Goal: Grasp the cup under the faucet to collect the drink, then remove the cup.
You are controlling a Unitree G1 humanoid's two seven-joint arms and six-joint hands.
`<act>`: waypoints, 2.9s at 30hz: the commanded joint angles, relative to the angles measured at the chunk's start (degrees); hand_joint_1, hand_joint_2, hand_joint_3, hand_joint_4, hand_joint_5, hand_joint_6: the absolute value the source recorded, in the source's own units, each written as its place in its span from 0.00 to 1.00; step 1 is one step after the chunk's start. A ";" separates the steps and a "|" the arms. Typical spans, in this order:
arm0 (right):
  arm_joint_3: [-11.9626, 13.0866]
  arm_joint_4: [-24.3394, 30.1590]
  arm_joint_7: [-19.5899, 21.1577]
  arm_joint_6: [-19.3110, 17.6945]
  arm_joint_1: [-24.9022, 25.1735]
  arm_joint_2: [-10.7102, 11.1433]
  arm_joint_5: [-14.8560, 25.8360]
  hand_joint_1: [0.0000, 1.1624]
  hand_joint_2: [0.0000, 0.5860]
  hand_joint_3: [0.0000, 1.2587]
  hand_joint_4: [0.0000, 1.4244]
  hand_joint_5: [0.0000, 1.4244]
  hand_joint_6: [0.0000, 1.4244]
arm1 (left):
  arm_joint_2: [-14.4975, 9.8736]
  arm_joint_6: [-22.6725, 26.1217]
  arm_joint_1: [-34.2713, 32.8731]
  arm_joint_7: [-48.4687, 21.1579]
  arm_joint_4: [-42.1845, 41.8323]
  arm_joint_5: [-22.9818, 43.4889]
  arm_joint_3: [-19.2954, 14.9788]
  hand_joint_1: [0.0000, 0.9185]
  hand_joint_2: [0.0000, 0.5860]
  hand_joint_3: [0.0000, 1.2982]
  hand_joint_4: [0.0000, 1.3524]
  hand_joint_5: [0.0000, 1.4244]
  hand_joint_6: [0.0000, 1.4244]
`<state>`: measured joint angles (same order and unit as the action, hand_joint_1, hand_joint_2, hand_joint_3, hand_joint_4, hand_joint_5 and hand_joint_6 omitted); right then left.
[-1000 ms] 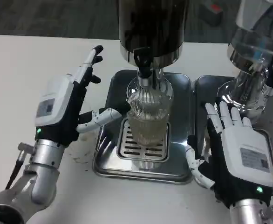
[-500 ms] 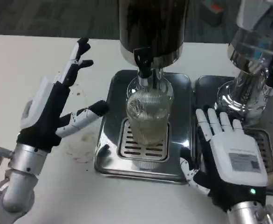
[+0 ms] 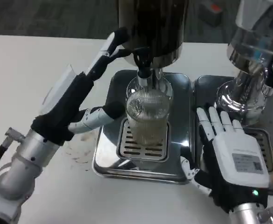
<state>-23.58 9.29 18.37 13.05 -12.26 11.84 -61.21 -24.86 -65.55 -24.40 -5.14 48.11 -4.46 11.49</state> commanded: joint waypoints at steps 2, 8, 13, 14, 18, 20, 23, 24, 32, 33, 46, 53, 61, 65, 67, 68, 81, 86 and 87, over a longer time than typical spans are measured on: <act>0.40 1.38 1.69 0.07 -1.27 -0.94 0.43 0.41 0.85 0.05 0.00 0.01 0.04 | 2.84 2.08 -3.68 -5.61 2.14 2.20 -1.78 0.00 0.15 0.00 0.00 0.10 0.06; 0.23 1.95 2.09 0.72 -2.23 -2.17 -0.21 0.41 0.85 0.05 0.00 0.01 0.04 | 5.00 2.04 -5.80 -9.32 4.23 2.05 -2.85 0.00 0.15 0.00 0.00 0.10 0.06; 0.20 2.57 2.40 1.44 -3.24 -3.04 -0.77 0.42 0.85 0.05 0.00 0.01 0.04 | 5.13 0.38 -5.28 -10.96 3.27 1.34 -3.49 0.00 0.16 0.02 0.00 0.13 0.07; 0.27 2.63 2.40 1.53 -3.32 -3.10 -0.72 0.42 0.85 0.05 0.00 0.01 0.04 | 5.01 0.03 -5.08 -11.11 2.98 0.98 -3.57 0.00 0.16 0.02 0.00 0.13 0.08; 0.38 2.50 2.20 1.64 -3.06 -3.01 -0.53 0.42 0.85 0.05 0.00 0.01 0.04 | 4.44 -1.02 -3.79 -11.62 1.88 0.36 -3.84 0.00 0.16 0.02 0.00 0.13 0.08; 0.45 2.27 1.98 1.49 -2.72 -2.88 -0.30 0.42 0.85 0.05 0.00 0.01 0.04 | 4.09 -1.53 -3.01 -11.58 0.95 -0.07 -3.94 0.00 0.16 0.03 0.00 0.13 0.08; 0.55 1.90 1.67 1.03 -2.24 -2.63 0.26 0.42 0.85 0.05 0.00 0.01 0.05 | 3.28 -2.39 -1.96 -11.20 -0.81 -1.99 -3.89 0.00 0.17 0.04 0.00 0.14 0.08; 0.60 1.77 1.53 0.89 -2.06 -2.51 0.45 0.42 0.85 0.05 0.00 0.01 0.05 | 2.98 -2.56 -1.67 -10.86 -1.25 -3.15 -3.94 0.00 0.17 0.04 0.00 0.14 0.08; 0.67 1.20 1.50 0.05 -0.90 -1.83 1.64 0.42 0.85 0.05 0.01 0.02 0.07 | 0.66 -3.65 0.40 -3.61 -6.09 -15.94 -4.94 0.00 0.18 0.04 0.00 0.14 0.08; 0.65 1.13 1.58 -0.06 -0.82 -1.80 1.71 0.42 0.85 0.05 0.01 0.02 0.07 | 0.50 -3.54 0.57 -2.66 -6.45 -17.09 -4.91 0.00 0.18 0.04 0.00 0.14 0.08; 0.85 0.90 1.05 0.04 -0.61 -1.72 2.41 0.42 0.85 0.06 0.01 0.03 0.08 | -3.04 -2.07 2.31 11.80 -13.45 -34.70 -3.98 0.00 0.18 0.05 0.00 0.14 0.08; 1.70 0.86 0.92 -0.95 -0.48 -2.01 4.93 0.43 0.80 0.06 0.01 0.03 0.08 | -4.99 0.27 2.29 18.88 -14.34 -40.68 -1.02 0.00 0.17 0.04 0.00 0.13 0.06; 5.74 0.67 -2.68 -7.48 0.73 -1.11 17.70 0.49 0.63 0.02 0.00 0.01 0.04 | -6.34 2.33 2.73 23.82 -16.04 -43.01 2.38 0.00 0.17 0.04 0.00 0.12 0.06; 7.40 0.46 -6.37 -9.75 2.11 -1.04 24.08 0.56 0.52 0.00 0.00 0.00 0.02 | -6.59 3.24 2.96 25.02 -16.72 -42.91 3.69 0.00 0.16 0.04 0.00 0.12 0.05; 7.97 -0.45 -8.12 -11.85 3.02 -0.53 27.10 0.61 0.49 0.00 0.00 0.00 0.01 | -6.72 3.46 3.01 25.36 -16.82 -42.61 4.07 0.00 0.16 0.04 0.00 0.12 0.05; 8.20 -0.89 -8.86 -12.66 3.45 -0.38 28.39 0.63 0.47 0.00 0.00 0.00 0.01 | -6.80 3.55 3.01 25.48 -16.83 -42.47 4.22 0.00 0.16 0.04 0.00 0.12 0.05; 11.49 -8.39 -13.05 -16.68 8.54 -2.01 39.83 0.64 0.45 0.00 0.00 0.00 0.02 | -7.20 5.36 3.57 25.98 -17.21 -40.35 5.30 0.00 0.17 0.04 0.00 0.12 0.05; 11.61 -10.92 -14.89 -16.64 12.03 -2.04 40.44 0.60 0.43 0.00 0.00 0.00 0.01 | -7.29 5.56 3.63 25.90 -16.75 -39.67 5.36 0.00 0.16 0.04 0.00 0.12 0.05; 11.73 -11.49 -15.41 -16.83 12.57 -2.18 41.06 0.60 0.43 0.00 0.00 0.00 0.01 | -7.33 5.52 3.60 25.88 -16.58 -39.40 5.28 0.00 0.16 0.04 0.00 0.12 0.05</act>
<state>-12.26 -0.54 4.08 -2.65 -1.18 9.68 -21.43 -31.62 -59.36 -22.36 22.41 31.20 -42.91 15.01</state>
